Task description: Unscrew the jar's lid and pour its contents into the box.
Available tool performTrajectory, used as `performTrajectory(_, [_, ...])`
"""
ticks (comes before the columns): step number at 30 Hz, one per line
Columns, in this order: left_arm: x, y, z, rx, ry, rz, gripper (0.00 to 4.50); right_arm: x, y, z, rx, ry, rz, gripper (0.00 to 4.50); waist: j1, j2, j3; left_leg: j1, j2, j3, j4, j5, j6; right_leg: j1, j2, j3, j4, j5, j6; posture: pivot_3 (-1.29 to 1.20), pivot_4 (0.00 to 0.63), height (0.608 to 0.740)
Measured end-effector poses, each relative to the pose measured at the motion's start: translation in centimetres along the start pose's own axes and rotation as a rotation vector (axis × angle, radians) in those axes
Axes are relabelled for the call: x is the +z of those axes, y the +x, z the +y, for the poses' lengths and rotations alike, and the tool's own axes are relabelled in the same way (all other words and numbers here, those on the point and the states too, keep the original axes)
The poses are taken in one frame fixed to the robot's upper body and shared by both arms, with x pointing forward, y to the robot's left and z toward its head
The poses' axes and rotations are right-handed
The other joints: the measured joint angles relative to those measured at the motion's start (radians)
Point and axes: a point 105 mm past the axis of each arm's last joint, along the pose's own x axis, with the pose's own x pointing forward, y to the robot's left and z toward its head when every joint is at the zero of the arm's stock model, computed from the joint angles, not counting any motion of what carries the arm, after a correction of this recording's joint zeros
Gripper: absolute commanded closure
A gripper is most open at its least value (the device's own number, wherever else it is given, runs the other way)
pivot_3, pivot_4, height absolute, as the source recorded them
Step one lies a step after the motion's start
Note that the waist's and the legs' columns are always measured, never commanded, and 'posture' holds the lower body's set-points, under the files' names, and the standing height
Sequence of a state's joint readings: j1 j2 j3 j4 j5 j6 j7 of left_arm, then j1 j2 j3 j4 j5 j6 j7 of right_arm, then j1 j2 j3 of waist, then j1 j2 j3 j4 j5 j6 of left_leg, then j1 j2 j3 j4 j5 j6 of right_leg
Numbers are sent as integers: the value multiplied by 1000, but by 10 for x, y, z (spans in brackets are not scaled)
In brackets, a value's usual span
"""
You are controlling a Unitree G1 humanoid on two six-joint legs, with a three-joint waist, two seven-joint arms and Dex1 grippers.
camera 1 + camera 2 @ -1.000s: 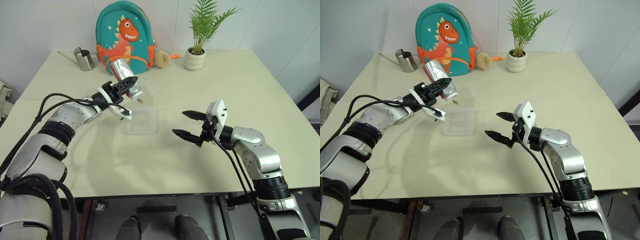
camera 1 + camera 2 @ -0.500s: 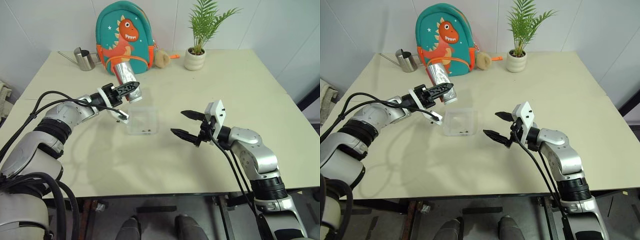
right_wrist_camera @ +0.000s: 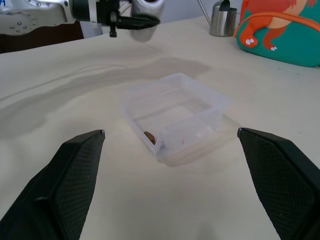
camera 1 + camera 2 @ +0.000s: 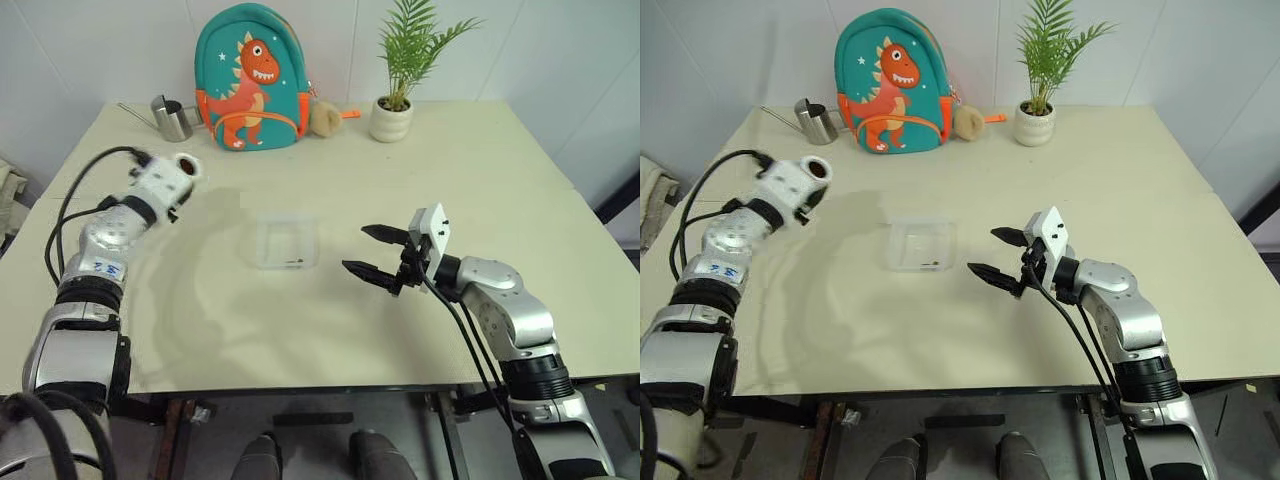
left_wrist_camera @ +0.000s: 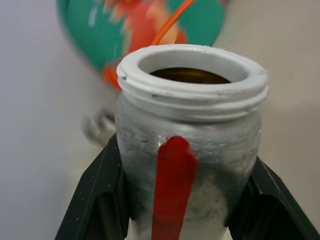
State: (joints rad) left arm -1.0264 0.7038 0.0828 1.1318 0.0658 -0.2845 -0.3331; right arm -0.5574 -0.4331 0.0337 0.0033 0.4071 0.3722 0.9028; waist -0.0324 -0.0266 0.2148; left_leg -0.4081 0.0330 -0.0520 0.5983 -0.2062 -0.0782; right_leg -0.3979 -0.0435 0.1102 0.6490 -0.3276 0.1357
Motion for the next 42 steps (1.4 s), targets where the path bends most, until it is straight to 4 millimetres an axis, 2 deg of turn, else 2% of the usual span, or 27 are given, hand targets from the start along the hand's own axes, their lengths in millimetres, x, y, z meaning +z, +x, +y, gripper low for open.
performTrajectory(2, [-19,-10,22,112,-270,46,2577,-1,0,-1,-3,4,3,17,-4,0,0,0,0,-1,0,0,0,0,0,0,1,0,0,0,150,740])
performTrajectory(4, [-35,-19,31,177,-414,73,2577,-3,-1,-2,-6,10,9,17,-8,0,0,1,0,-2,1,0,0,0,0,0,3,0,0,0,150,740])
performTrajectory(8, [-60,-34,26,218,-508,71,2577,-5,-1,-4,-7,12,19,17,-10,0,0,1,0,-2,4,0,0,0,0,0,6,0,0,0,150,740])
performTrajectory(10, [-64,-36,17,196,-533,61,2577,-6,-1,-5,-7,12,21,17,-8,-1,0,1,0,-2,8,0,0,0,0,0,8,0,0,0,150,740])
performTrajectory(13, [-64,-37,14,195,-571,33,2577,-4,0,-5,0,6,19,17,-8,-1,-1,1,0,-2,11,0,0,2,0,0,9,1,0,0,150,740])
performTrajectory(16, [-64,-41,17,211,-596,11,1592,-3,0,-4,5,3,19,0,-10,-1,-1,2,0,-2,13,0,0,3,0,0,9,2,0,0,150,740])
performTrajectory(21, [-77,-50,15,225,-591,48,38,-3,0,-4,11,1,21,0,-20,-1,-1,2,0,-3,12,0,0,3,0,0,9,2,0,0,150,740])
performTrajectory(26, [-81,-69,28,225,-493,62,10,-1,-2,-2,33,-24,21,0,-26,-1,-1,2,0,-3,11,0,0,3,0,0,8,2,0,0,150,740])
performTrajectory(31, [-82,-99,39,132,-321,110,10,3,-3,1,71,-55,10,0,-28,-1,-1,2,0,-2,9,0,0,3,0,0,7,2,0,0,150,740])
performTrajectory(36, [-95,-130,30,-17,-218,197,10,7,-4,4,110,-103,-15,0,-25,-1,-1,3,0,-2,6,0,0,2,-1,0,5,1,-2,0,150,740])
performTrajectory(42, [-117,-177,14,-217,-96,342,10,6,-6,2,124,-131,-29,0,-27,-1,-1,4,1,1,-1,0,0,1,-2,0,2,0,-4,0,150,740])
